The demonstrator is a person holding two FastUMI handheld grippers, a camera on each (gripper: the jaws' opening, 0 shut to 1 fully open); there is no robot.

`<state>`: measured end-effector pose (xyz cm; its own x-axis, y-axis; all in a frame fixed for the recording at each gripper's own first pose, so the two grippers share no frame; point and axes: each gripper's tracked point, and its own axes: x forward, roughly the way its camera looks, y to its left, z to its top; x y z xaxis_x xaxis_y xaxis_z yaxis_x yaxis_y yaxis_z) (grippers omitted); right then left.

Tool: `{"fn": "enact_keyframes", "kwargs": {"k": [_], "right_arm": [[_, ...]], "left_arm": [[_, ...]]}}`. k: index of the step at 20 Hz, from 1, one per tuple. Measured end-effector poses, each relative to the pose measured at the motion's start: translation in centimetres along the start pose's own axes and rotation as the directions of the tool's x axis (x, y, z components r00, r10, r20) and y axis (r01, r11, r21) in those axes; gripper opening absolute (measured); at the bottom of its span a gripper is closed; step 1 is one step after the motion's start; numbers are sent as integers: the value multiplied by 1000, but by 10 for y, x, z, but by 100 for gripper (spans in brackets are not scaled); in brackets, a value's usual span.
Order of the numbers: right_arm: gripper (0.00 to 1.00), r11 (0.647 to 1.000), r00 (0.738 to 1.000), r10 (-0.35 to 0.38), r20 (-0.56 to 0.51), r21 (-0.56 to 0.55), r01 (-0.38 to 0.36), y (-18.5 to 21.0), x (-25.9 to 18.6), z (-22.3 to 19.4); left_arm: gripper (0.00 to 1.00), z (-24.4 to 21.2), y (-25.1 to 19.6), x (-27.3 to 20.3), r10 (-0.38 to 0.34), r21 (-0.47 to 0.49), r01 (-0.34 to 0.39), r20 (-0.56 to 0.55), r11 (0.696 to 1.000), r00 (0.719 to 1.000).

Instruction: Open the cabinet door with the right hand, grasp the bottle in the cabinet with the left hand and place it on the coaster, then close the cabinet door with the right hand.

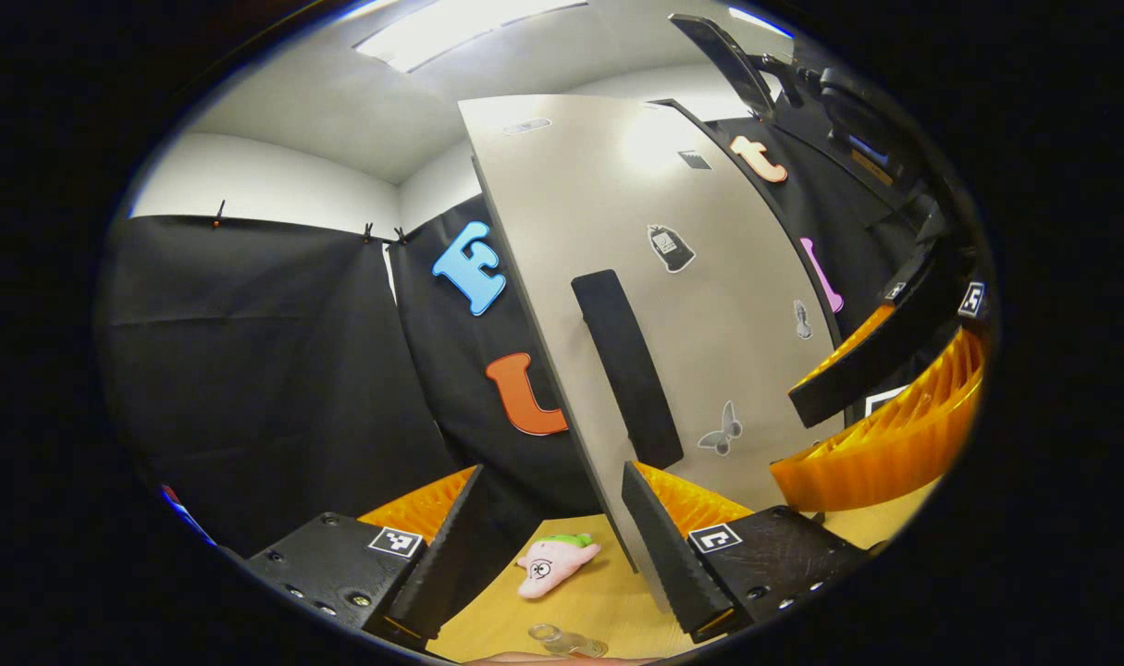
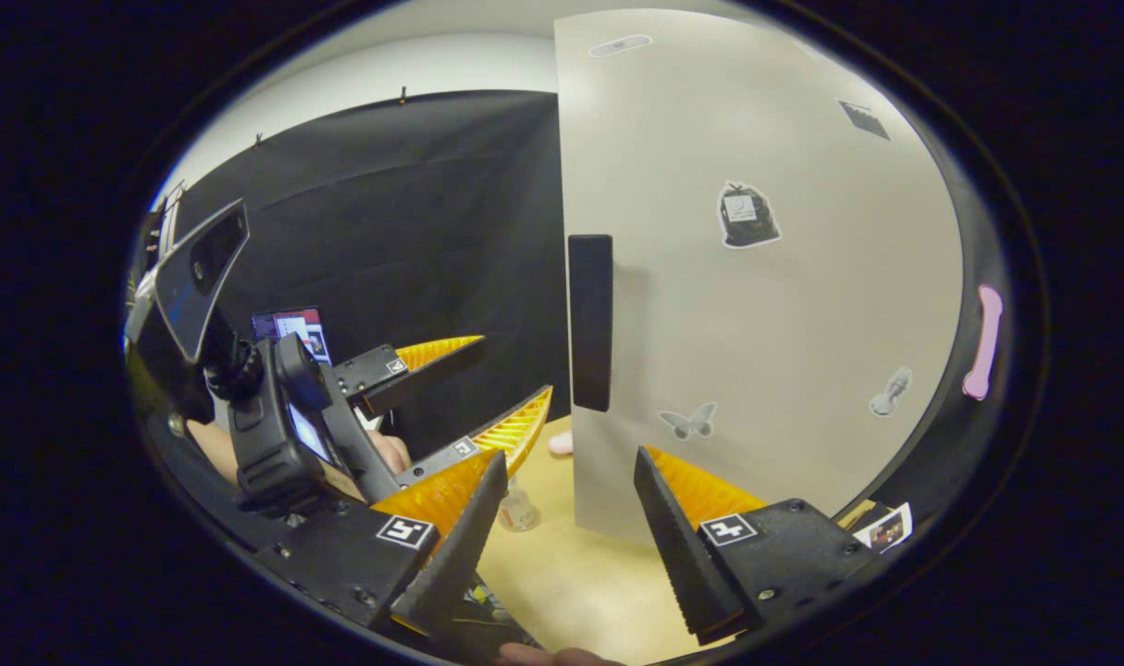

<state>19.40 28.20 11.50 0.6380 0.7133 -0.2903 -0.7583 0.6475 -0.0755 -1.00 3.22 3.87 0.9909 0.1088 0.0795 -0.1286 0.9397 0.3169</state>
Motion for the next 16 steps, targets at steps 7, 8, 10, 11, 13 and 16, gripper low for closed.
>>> {"fn": "enact_keyframes", "kwargs": {"k": [7,8,10,11,13,16], "right_arm": [[90,943,945,-319,76,129,308,-68,-16,-1],[90,898,899,-429,92,156,412,-85,-21,-2],[90,829,831,-547,99,203,521,-98,-26,-9],[91,819,824,-558,100,221,529,-93,-28,-13],[92,779,786,-607,118,288,558,-89,-38,-16],[86,712,736,-671,96,362,602,-93,-52,-31]], "left_arm": [[93,9,-11,8,-95,-258,79,-49,963,994],[93,7,-8,10,-95,-294,74,-57,953,994],[93,2,-6,17,-88,-328,56,-82,943,993],[93,-2,-12,21,-103,-329,65,-99,942,990],[93,-1,-21,21,-130,-345,87,-104,935,986],[92,0,-33,12,-152,-393,96,-112,915,982]]}}
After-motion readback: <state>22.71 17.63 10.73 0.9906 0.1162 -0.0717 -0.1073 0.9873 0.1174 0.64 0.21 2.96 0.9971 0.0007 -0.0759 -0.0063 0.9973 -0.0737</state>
